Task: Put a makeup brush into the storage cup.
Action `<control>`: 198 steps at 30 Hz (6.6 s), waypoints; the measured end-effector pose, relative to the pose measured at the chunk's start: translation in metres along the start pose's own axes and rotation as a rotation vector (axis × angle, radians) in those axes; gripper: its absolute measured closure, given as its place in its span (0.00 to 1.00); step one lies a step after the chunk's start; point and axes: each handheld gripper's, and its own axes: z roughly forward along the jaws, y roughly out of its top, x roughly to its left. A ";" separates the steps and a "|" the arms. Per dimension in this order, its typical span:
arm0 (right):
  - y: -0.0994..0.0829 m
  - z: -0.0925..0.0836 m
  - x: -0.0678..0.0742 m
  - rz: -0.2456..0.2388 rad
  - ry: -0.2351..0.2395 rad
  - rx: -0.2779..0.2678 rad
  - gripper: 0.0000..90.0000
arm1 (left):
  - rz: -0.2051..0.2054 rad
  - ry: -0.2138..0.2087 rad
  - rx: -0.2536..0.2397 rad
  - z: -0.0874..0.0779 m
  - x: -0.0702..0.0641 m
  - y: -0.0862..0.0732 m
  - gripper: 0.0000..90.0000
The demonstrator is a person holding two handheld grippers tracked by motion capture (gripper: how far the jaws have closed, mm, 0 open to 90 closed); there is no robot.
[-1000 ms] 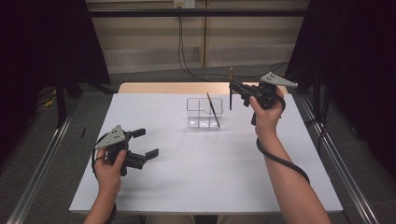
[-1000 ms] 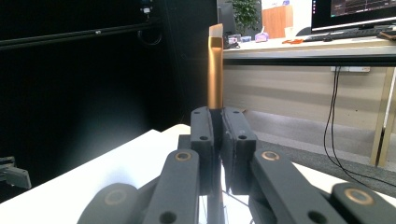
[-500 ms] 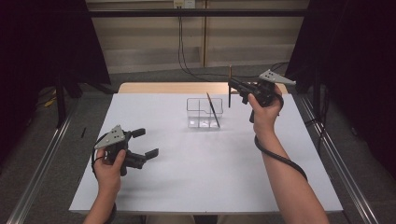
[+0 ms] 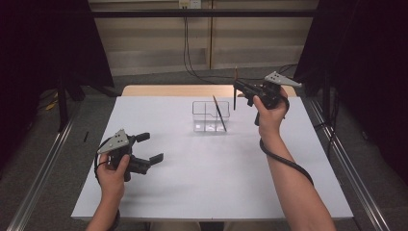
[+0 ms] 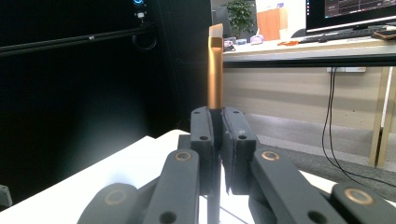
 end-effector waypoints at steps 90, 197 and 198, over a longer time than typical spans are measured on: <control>-0.040 0.039 0.010 -0.024 0.000 0.042 0.94 | 0.007 -0.001 -0.006 -0.004 0.002 0.001 0.00; -0.053 -0.012 0.032 -0.066 0.110 0.139 0.05 | 0.020 0.001 -0.001 -0.003 -0.002 0.003 0.00; -0.052 -0.014 0.032 -0.077 0.110 0.143 0.05 | 0.020 0.000 -0.001 -0.003 -0.002 0.003 0.00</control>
